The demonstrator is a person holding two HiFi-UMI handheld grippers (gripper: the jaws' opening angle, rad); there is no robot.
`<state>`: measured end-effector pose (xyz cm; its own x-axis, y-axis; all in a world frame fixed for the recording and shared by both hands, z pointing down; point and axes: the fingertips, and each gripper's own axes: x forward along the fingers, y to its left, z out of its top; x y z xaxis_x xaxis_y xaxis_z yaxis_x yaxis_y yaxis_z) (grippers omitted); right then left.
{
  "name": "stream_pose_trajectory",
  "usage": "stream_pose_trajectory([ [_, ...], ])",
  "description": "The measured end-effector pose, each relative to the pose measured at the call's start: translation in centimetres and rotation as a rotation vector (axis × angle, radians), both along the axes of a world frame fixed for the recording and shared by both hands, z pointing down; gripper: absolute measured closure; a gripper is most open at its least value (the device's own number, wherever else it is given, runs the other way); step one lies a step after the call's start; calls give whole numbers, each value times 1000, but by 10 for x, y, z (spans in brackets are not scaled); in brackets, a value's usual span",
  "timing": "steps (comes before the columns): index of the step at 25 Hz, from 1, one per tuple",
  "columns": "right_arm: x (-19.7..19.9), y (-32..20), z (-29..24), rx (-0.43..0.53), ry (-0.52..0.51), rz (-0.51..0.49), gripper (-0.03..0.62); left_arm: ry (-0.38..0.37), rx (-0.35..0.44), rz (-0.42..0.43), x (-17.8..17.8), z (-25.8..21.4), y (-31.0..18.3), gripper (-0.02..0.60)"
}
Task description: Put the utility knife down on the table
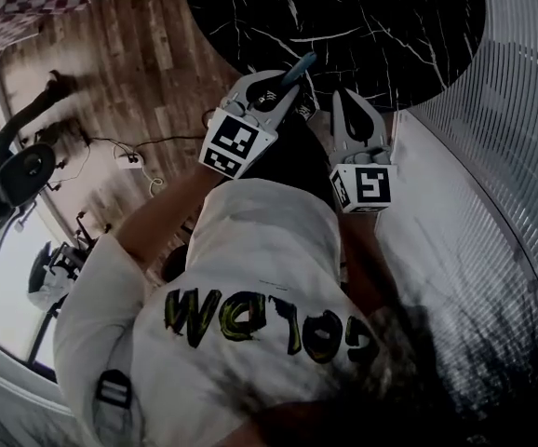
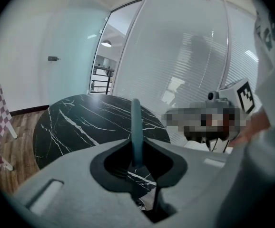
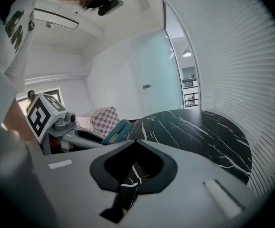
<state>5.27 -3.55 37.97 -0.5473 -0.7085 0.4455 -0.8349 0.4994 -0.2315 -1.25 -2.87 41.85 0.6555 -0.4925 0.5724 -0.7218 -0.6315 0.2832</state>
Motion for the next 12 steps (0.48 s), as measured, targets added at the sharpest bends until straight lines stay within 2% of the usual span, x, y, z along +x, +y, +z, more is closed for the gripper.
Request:
stream_pose_trajectory([
  [12, 16, -7, 90, -109, 29, 20, 594, -32, -60, -6, 5, 75, -20, 509],
])
